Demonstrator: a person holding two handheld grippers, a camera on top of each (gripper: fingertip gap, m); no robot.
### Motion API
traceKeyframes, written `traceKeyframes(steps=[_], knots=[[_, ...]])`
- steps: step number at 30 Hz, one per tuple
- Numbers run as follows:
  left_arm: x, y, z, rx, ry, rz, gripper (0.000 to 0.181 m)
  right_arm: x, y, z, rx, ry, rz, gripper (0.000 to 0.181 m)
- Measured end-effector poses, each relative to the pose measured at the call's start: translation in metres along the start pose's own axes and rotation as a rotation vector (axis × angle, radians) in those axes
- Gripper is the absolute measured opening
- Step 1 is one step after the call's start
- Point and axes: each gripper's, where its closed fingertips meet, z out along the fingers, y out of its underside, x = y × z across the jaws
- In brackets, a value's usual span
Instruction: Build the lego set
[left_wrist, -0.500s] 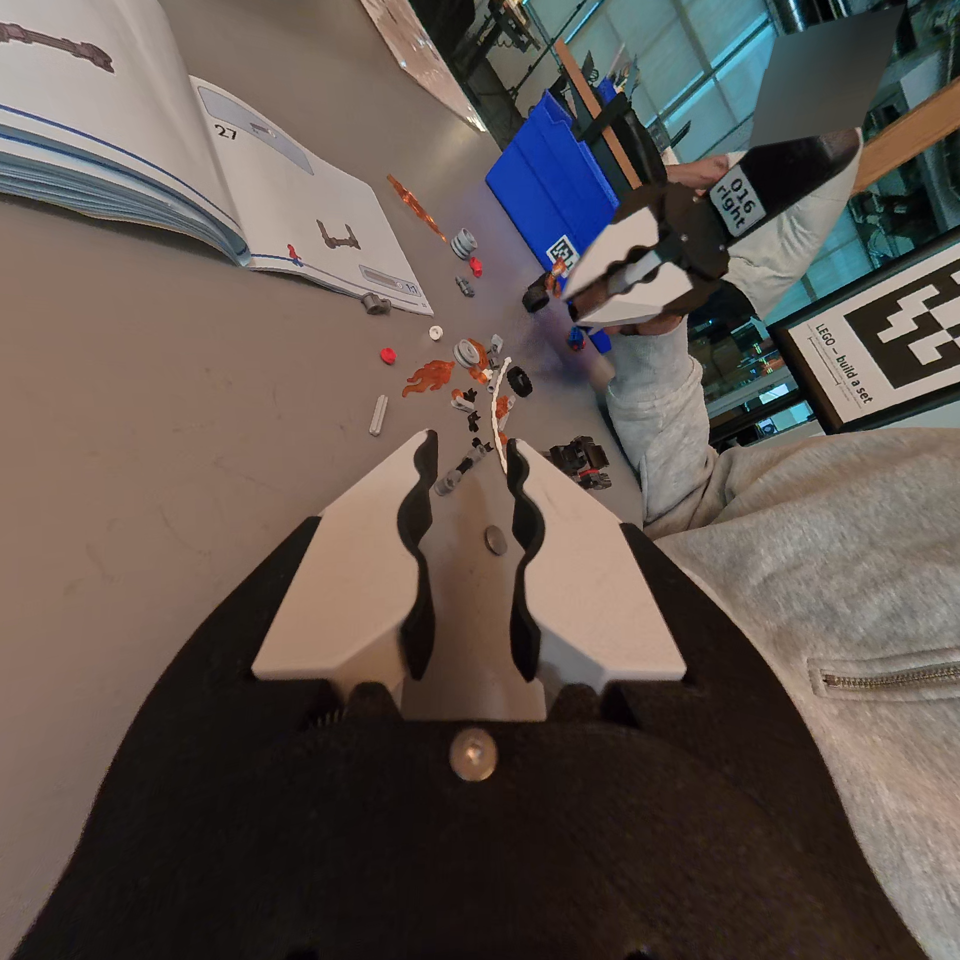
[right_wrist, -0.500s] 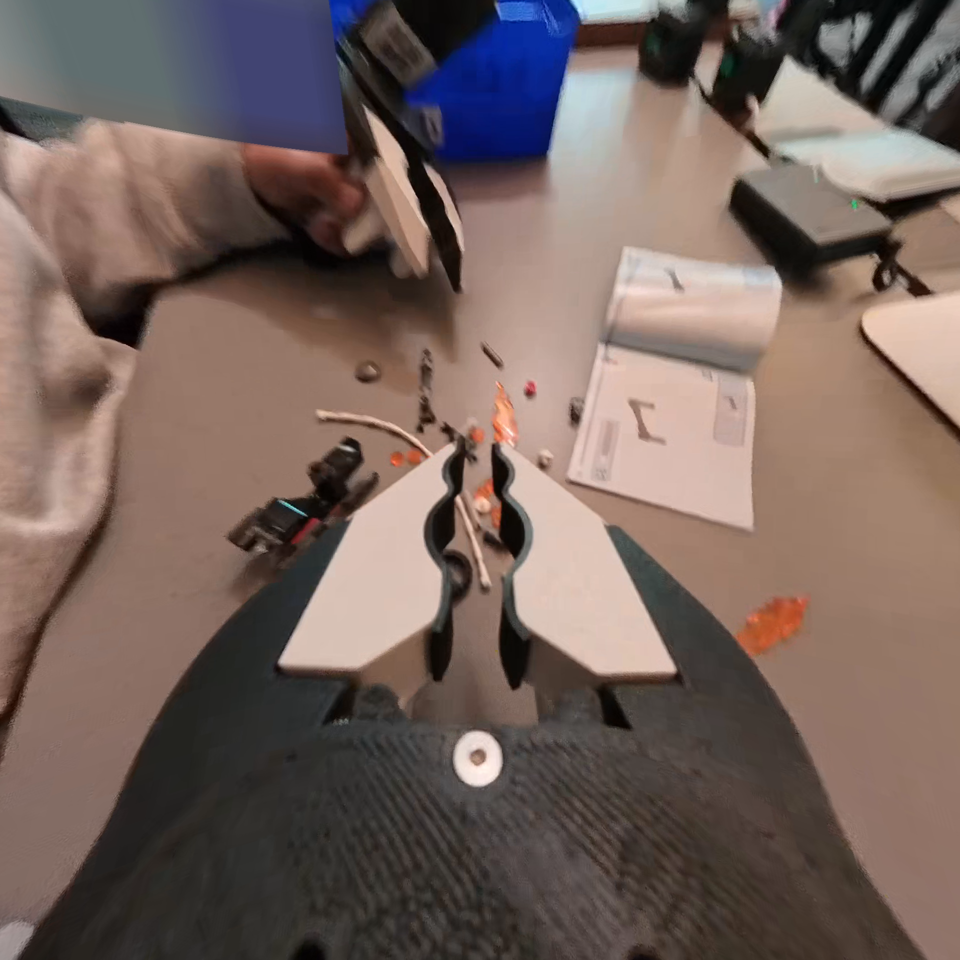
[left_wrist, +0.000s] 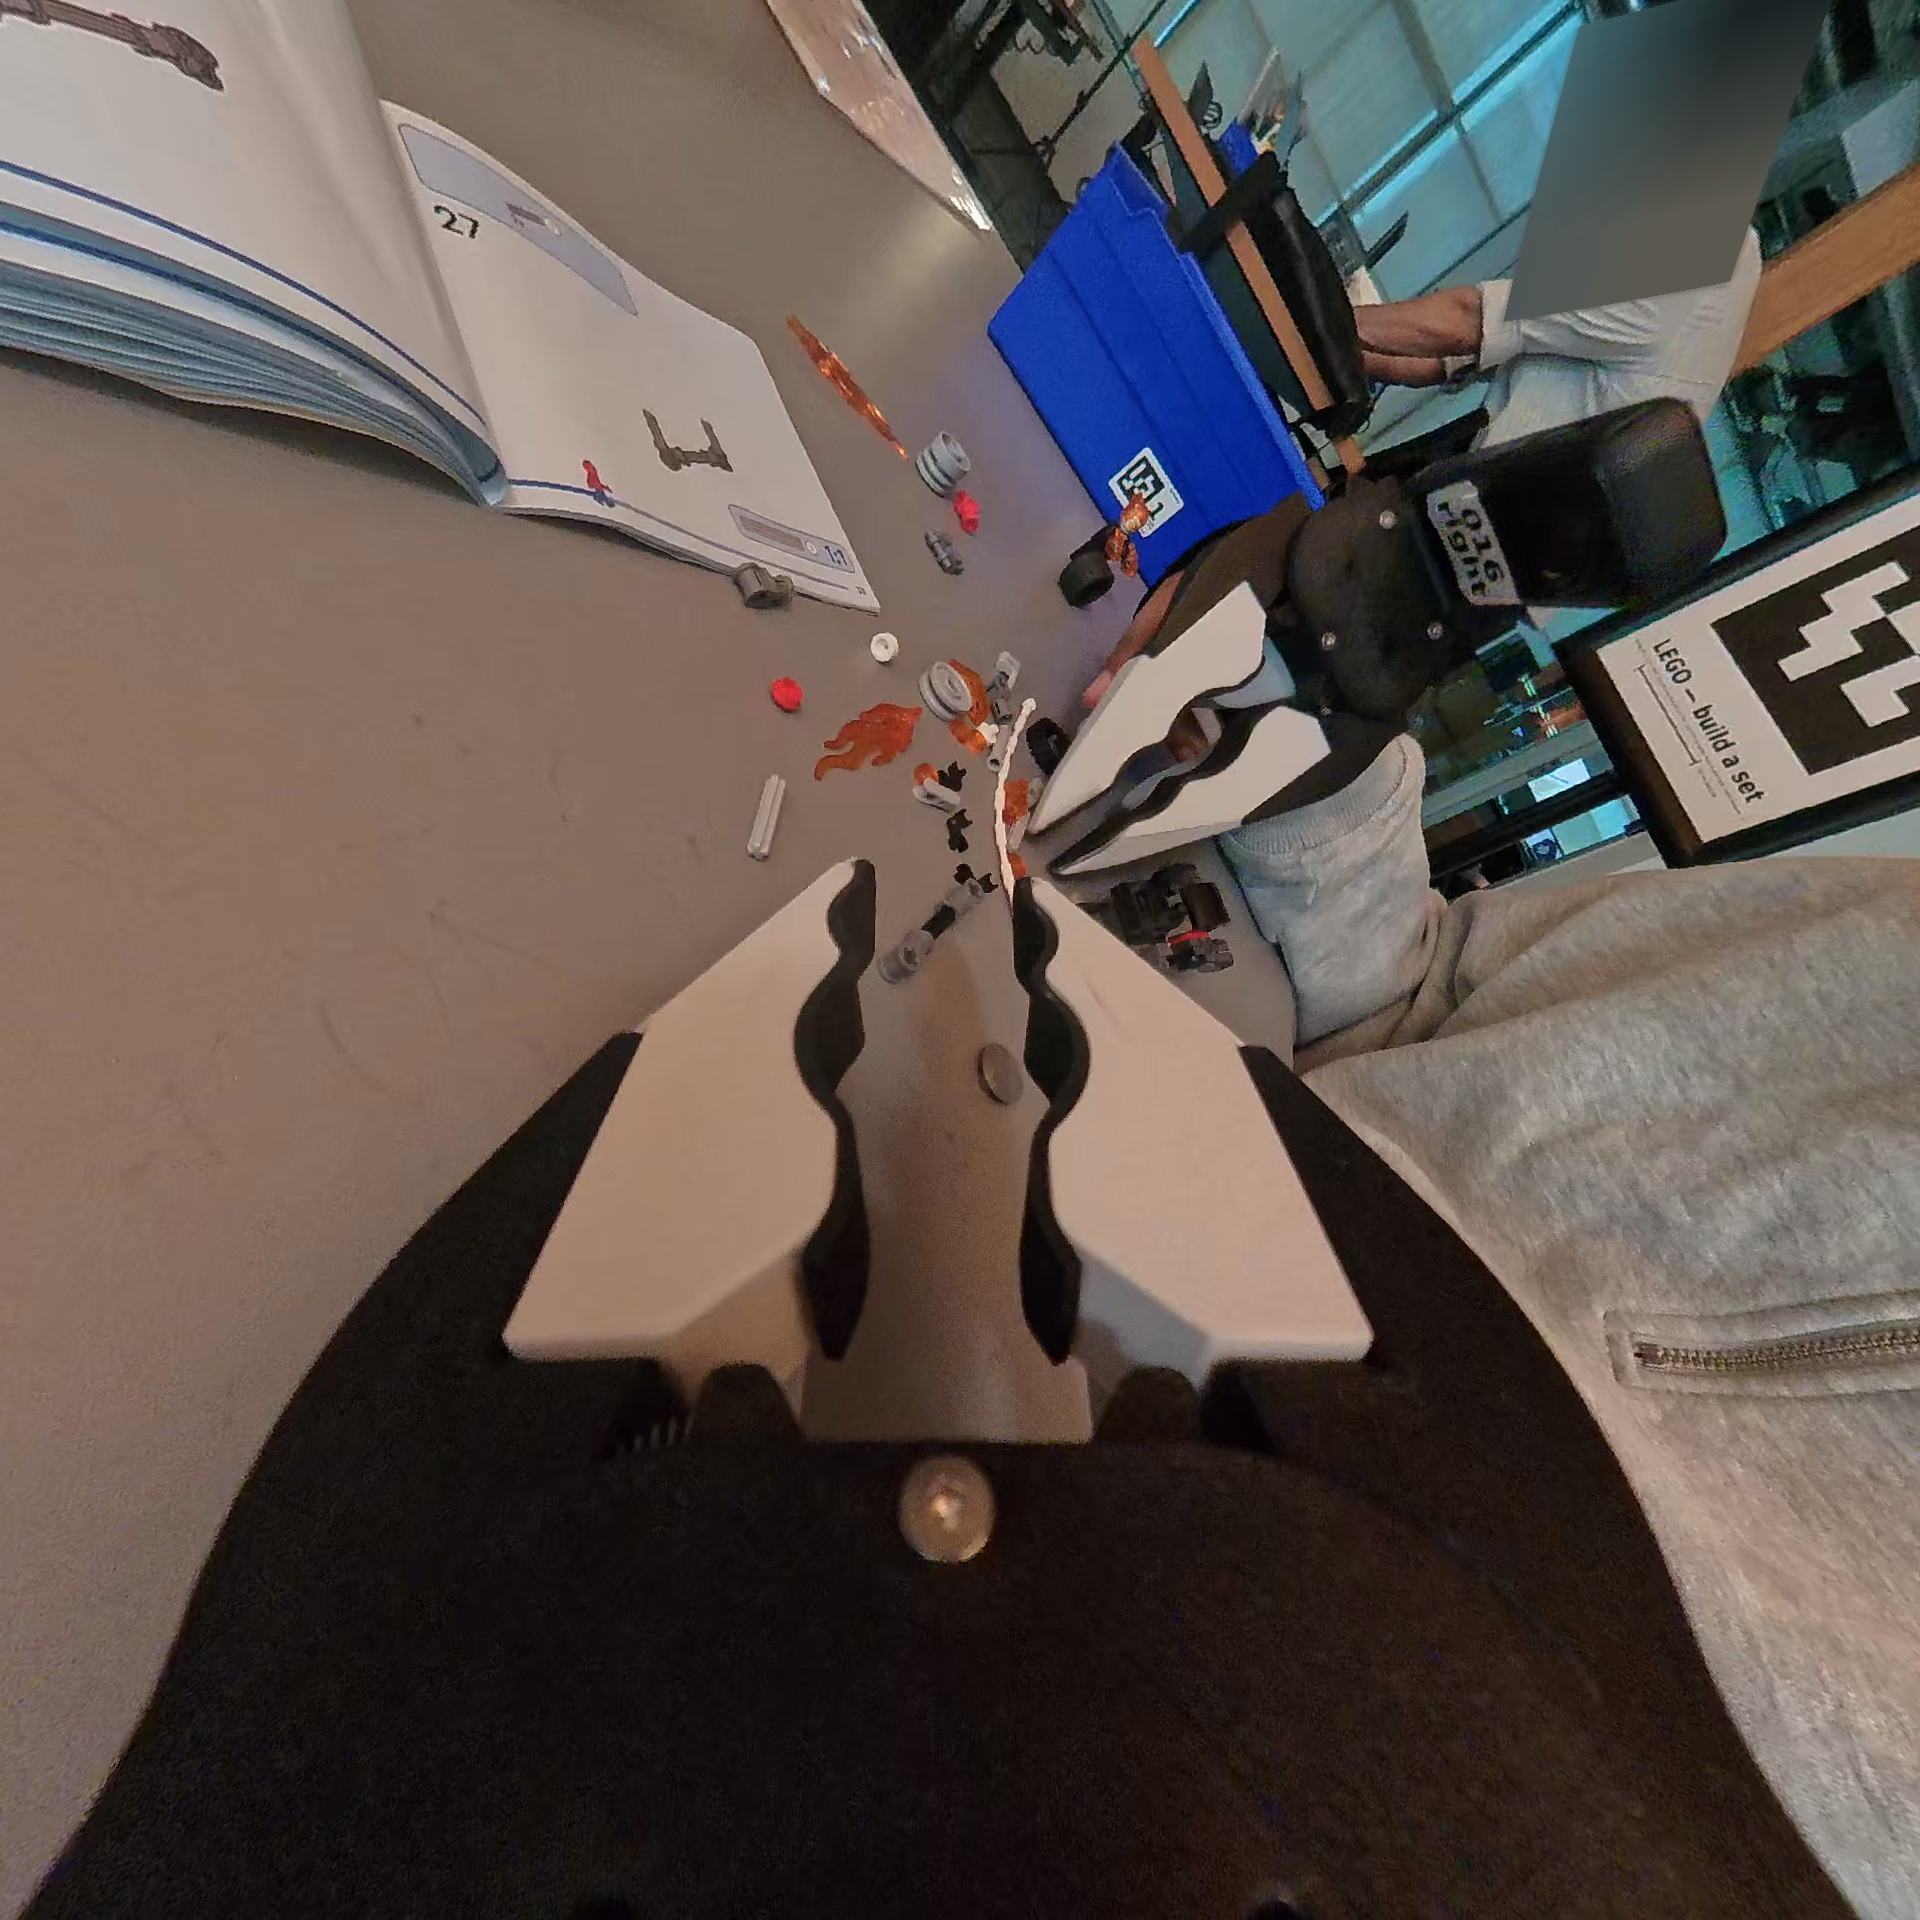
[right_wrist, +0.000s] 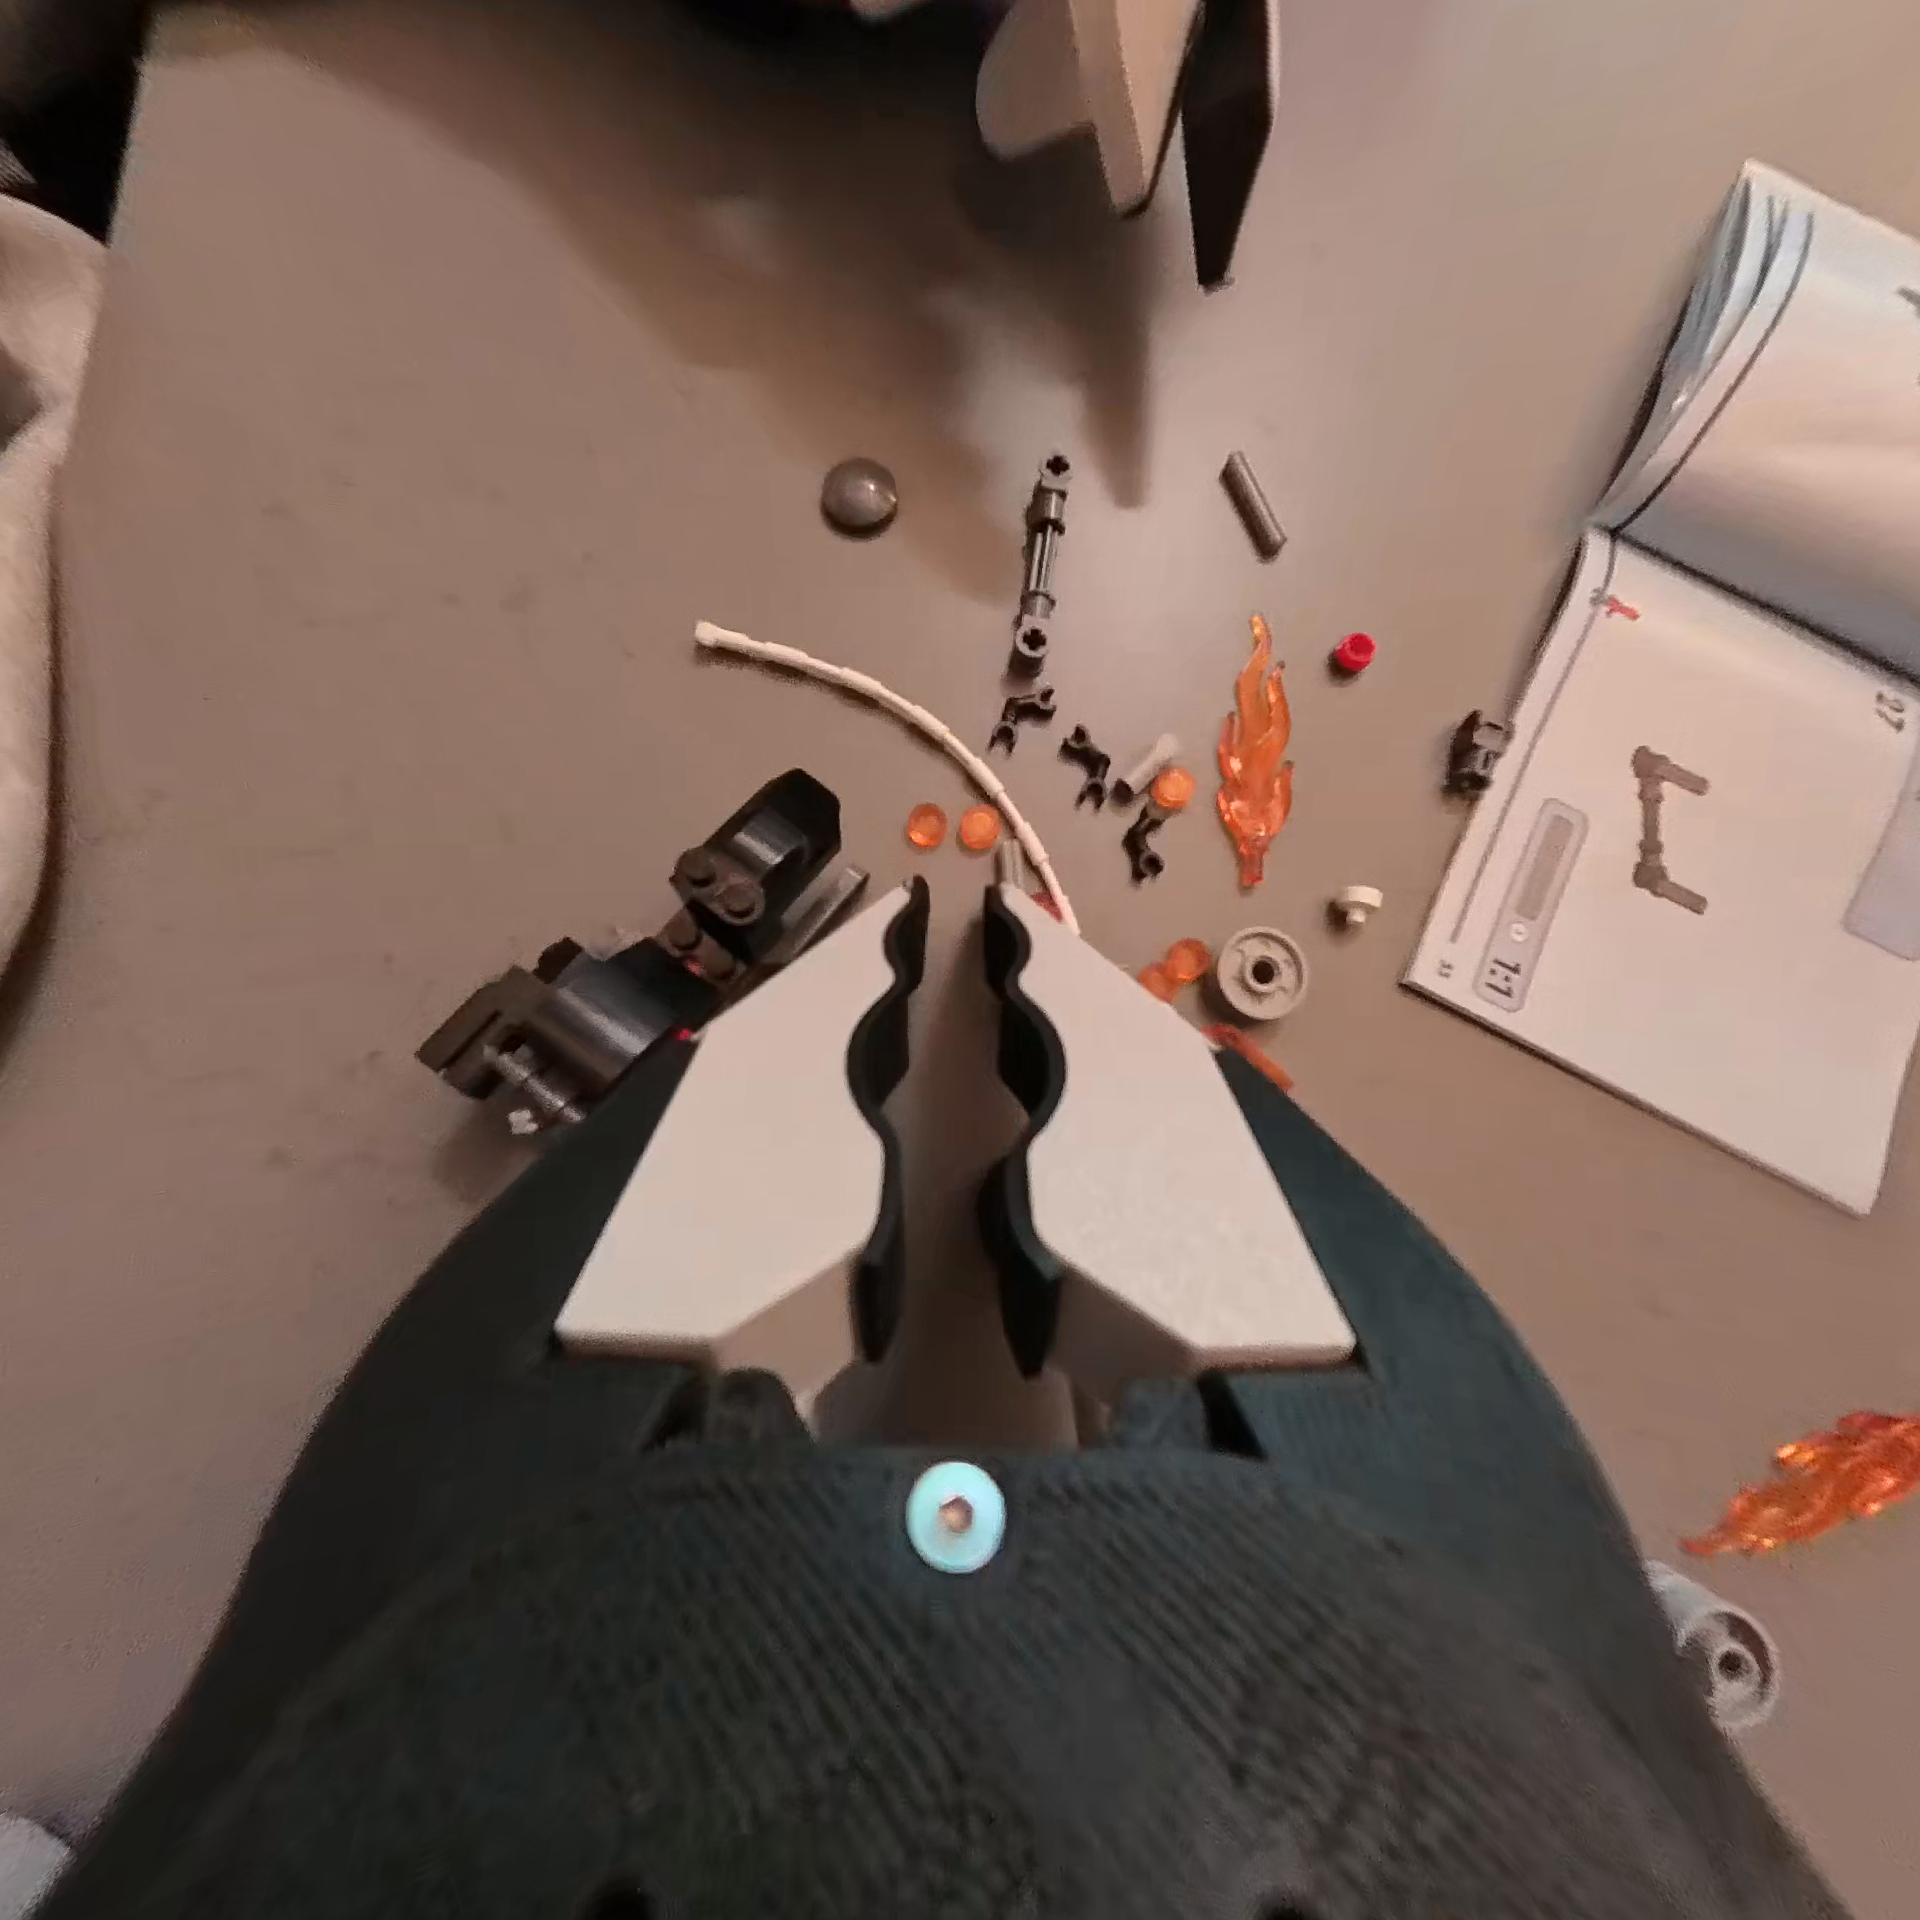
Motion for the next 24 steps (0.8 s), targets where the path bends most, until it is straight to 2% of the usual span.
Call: traceKeyframes(steps=[12, 24], knots=[[-0.0005, 0.0012, 0.0011, -0.009, -0.006, 0.002, 0.025, 0.0084, -0.0033, -0.0021, 0.023, 0.051, 0.011, 0.009], [0.0000, 0.0017, 0.0016, -0.012, -0.006, 0.005, 0.025, 0.0088, 0.0024, 0.0007, -0.019, 0.054, 0.020, 0.000]])
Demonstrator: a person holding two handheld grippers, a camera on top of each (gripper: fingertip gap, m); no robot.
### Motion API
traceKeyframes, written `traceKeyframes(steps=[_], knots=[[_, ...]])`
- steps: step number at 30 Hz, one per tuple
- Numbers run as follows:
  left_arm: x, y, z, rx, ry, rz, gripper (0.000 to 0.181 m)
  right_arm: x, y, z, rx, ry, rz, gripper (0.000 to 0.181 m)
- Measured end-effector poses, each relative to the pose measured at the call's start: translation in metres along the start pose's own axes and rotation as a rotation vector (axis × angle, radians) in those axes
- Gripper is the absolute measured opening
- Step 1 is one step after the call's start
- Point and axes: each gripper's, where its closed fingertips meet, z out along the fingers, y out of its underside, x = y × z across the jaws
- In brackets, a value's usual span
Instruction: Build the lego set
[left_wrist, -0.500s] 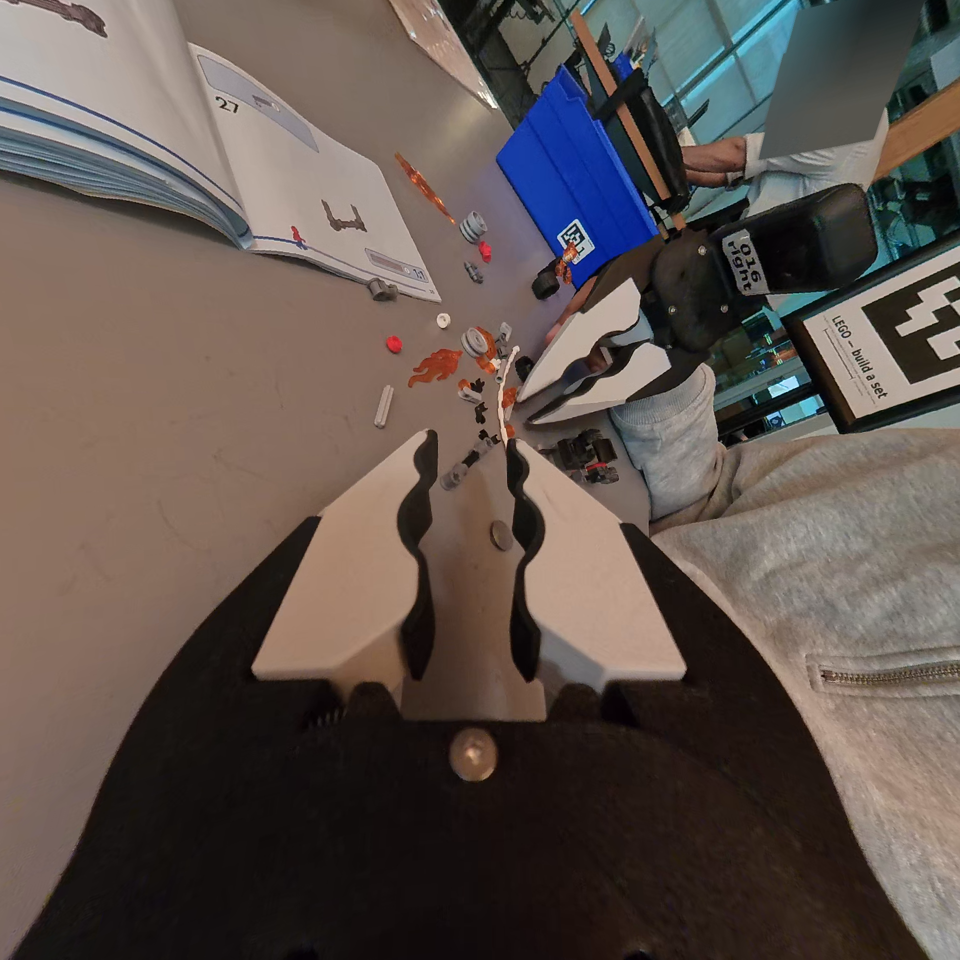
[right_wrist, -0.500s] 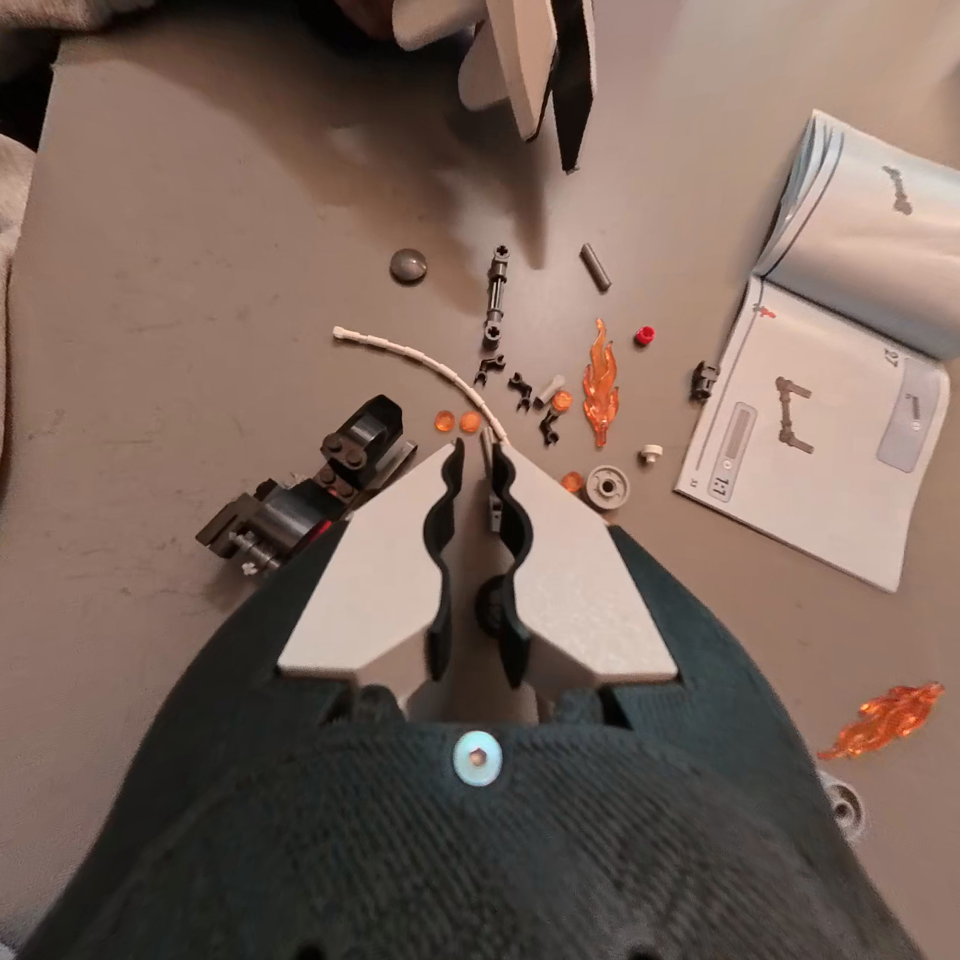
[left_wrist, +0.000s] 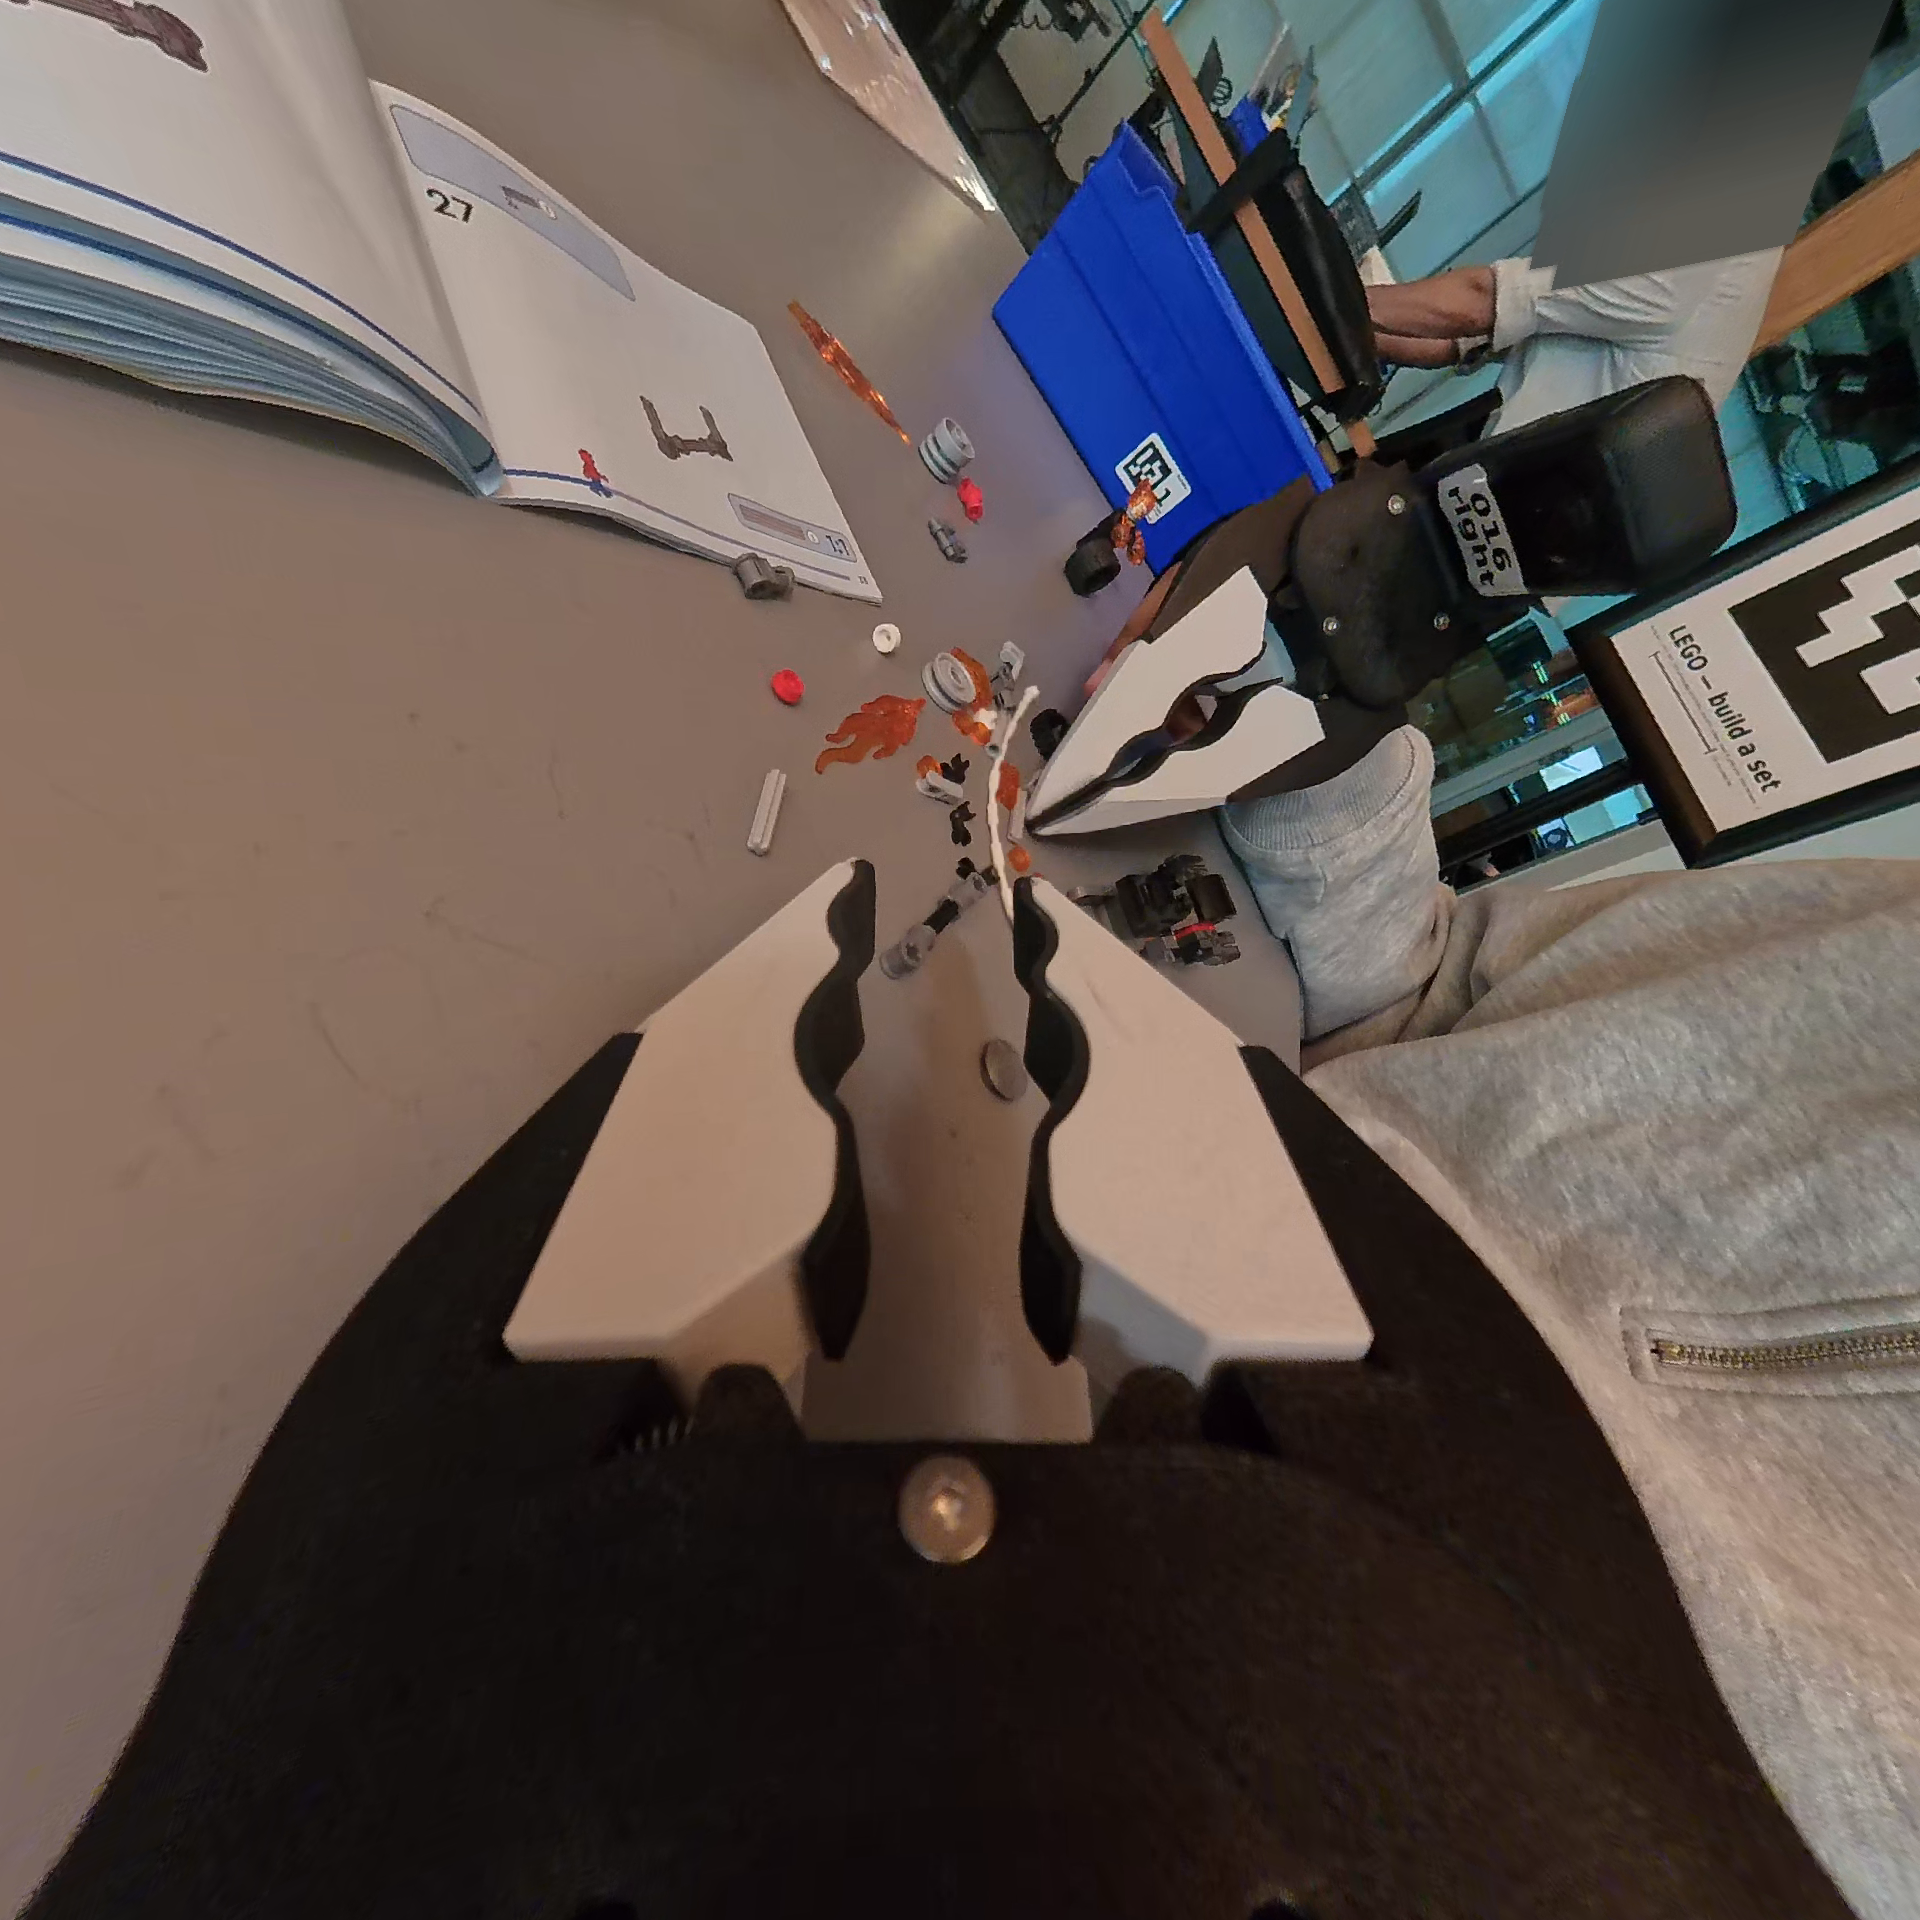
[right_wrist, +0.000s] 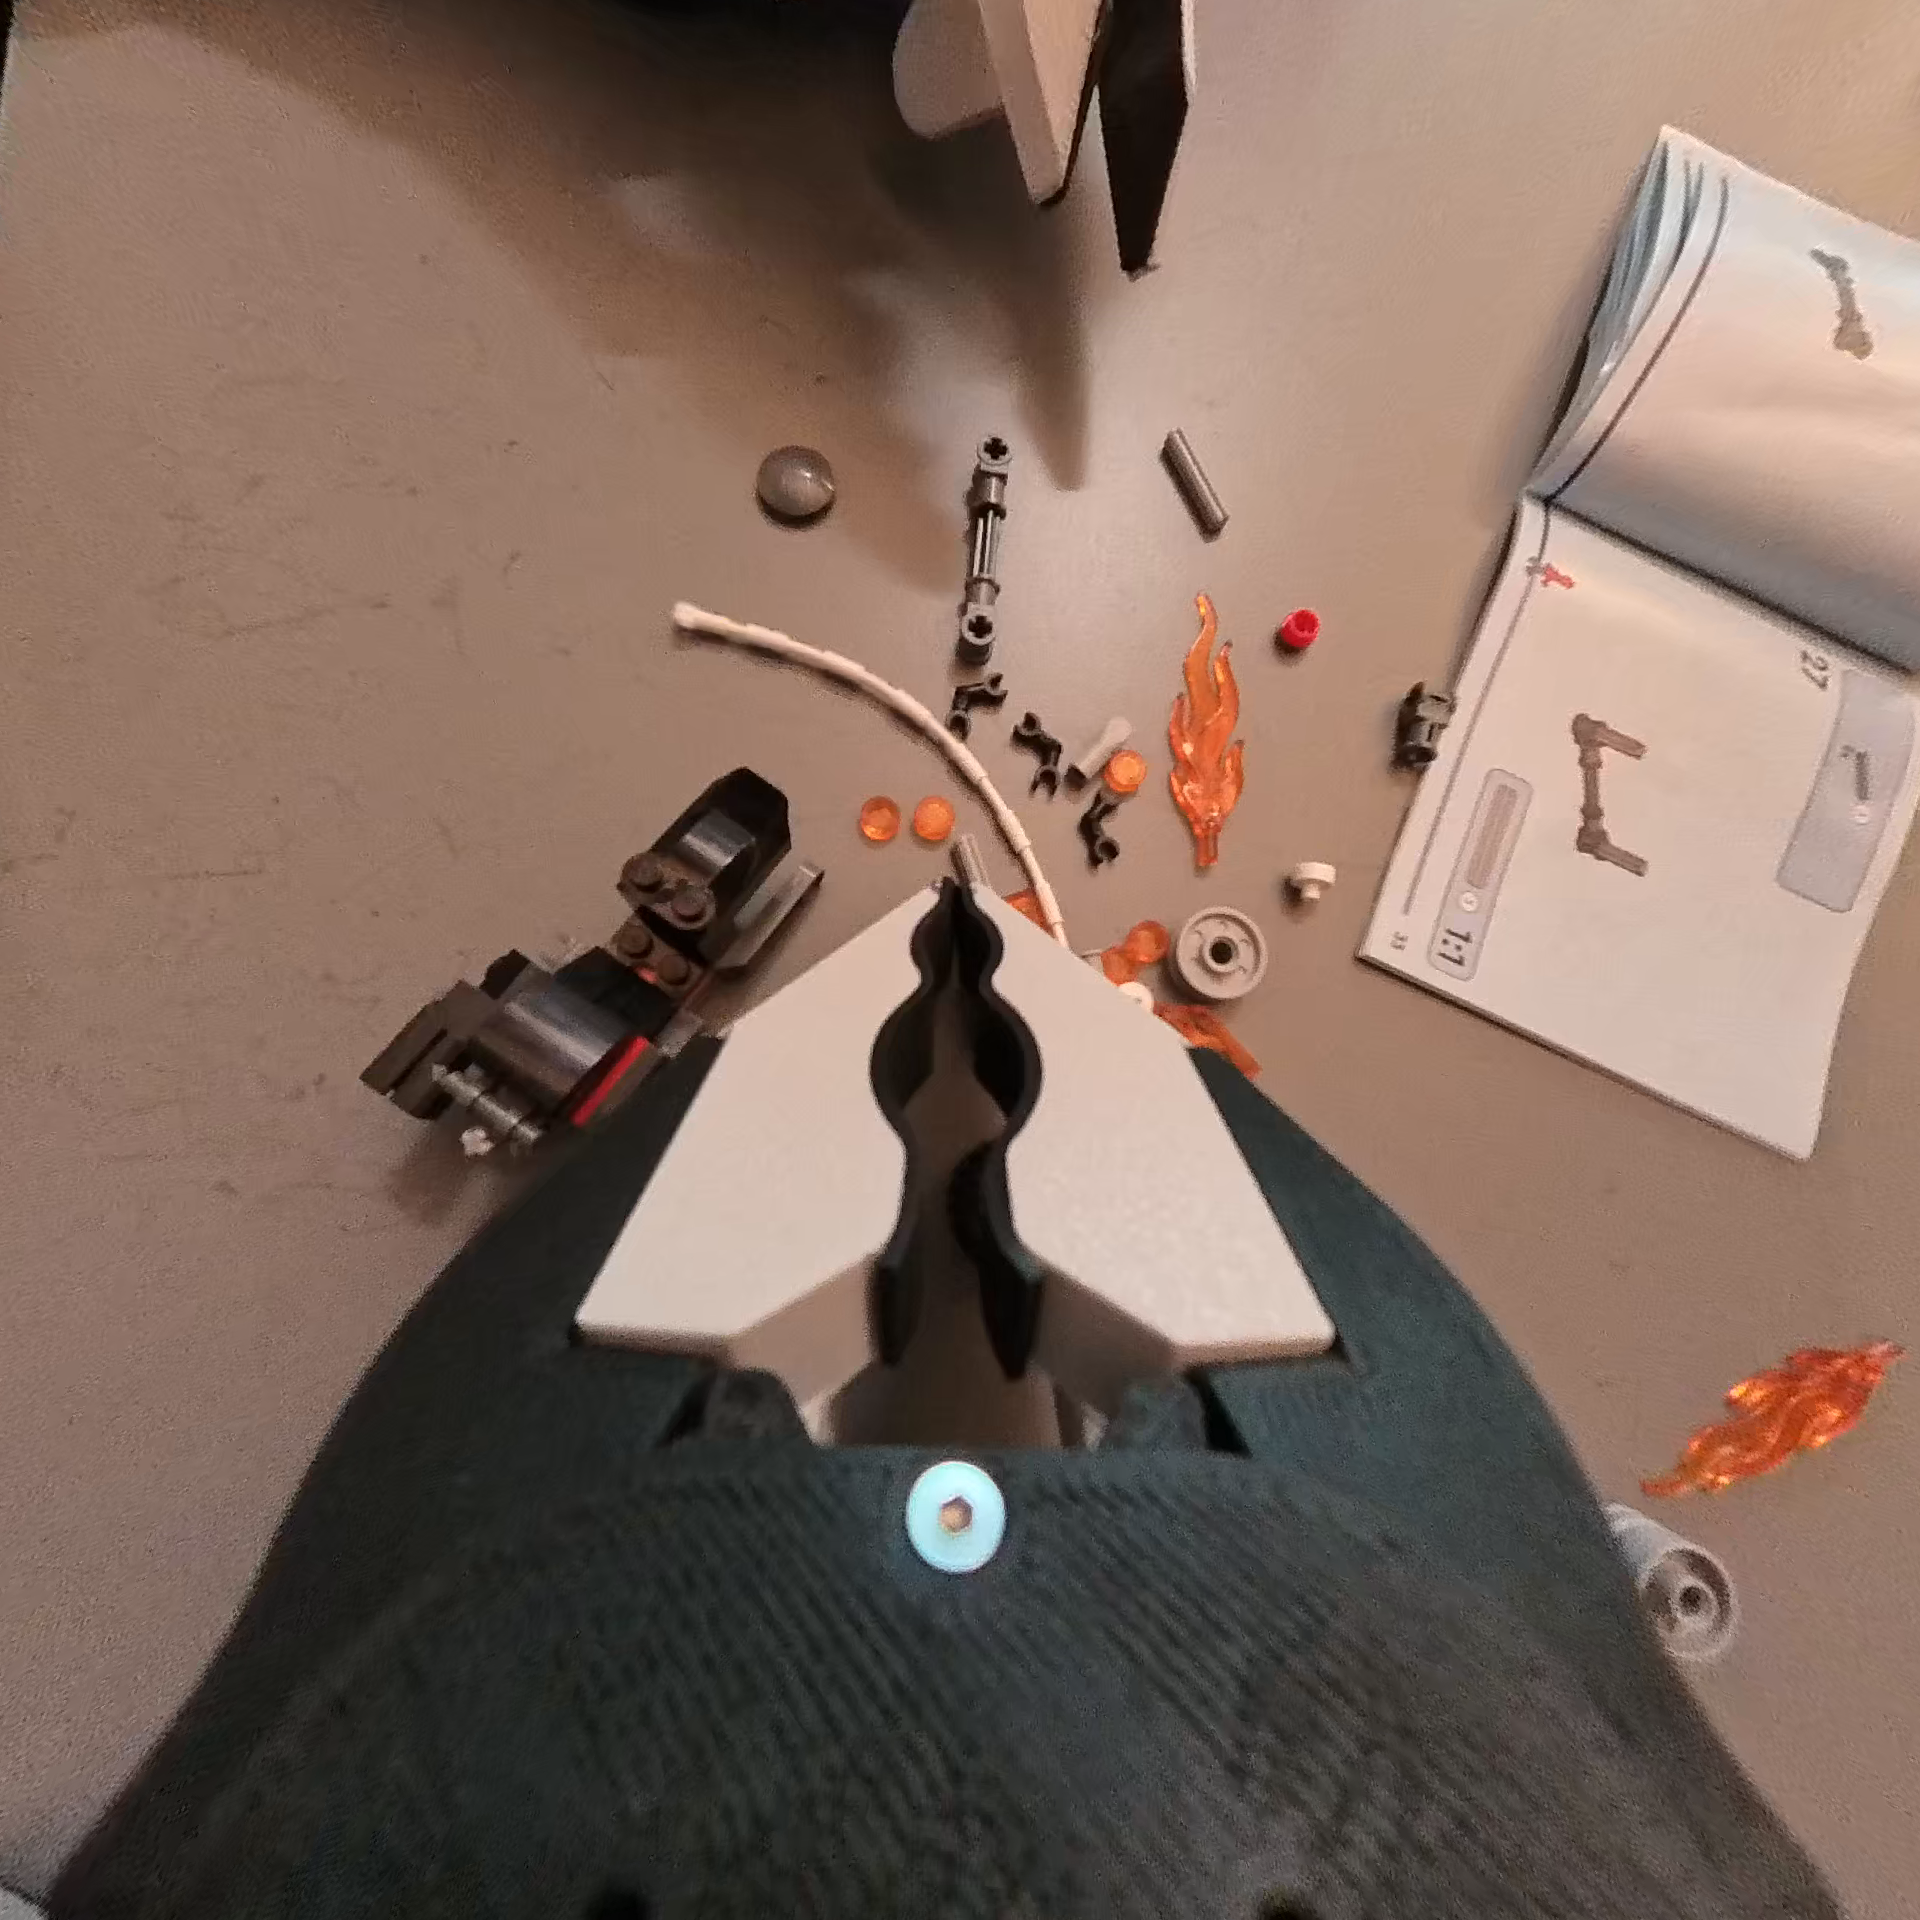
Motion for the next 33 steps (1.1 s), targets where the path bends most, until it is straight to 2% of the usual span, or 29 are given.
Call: traceKeyframes(steps=[8, 12, 16, 24, 30, 33], knots=[[0.013, 0.002, 0.005, -0.020, 0.035, 0.088, 0.025, 0.005, -0.021, -0.015, 0.127, 0.026, -0.001, 0.000], [0.014, 0.008, 0.009, -0.059, 0.027, 0.106, 0.025, 0.001, -0.010, -0.006, 0.072, -0.006, 0.005, 0.000], [0.014, 0.007, 0.008, -0.051, 0.030, 0.098, 0.025, 0.001, -0.003, 0.001, 0.026, 0.002, -0.009, 0.008], [0.014, 0.009, 0.009, -0.063, 0.030, 0.106, 0.025, 0.000, -0.006, 0.003, 0.027, 0.000, 0.004, 0.003], [0.037, 0.005, 0.015, -0.027, 0.123, 0.147, 0.022, 0.004, -0.049, -0.022, 0.268, 0.043, -0.004, 0.002], [0.060, -0.003, 0.023, 0.037, 0.272, 0.045, 0.020, -0.002, -0.071, -0.024, 0.358, 0.096, -0.098, 0.002]])
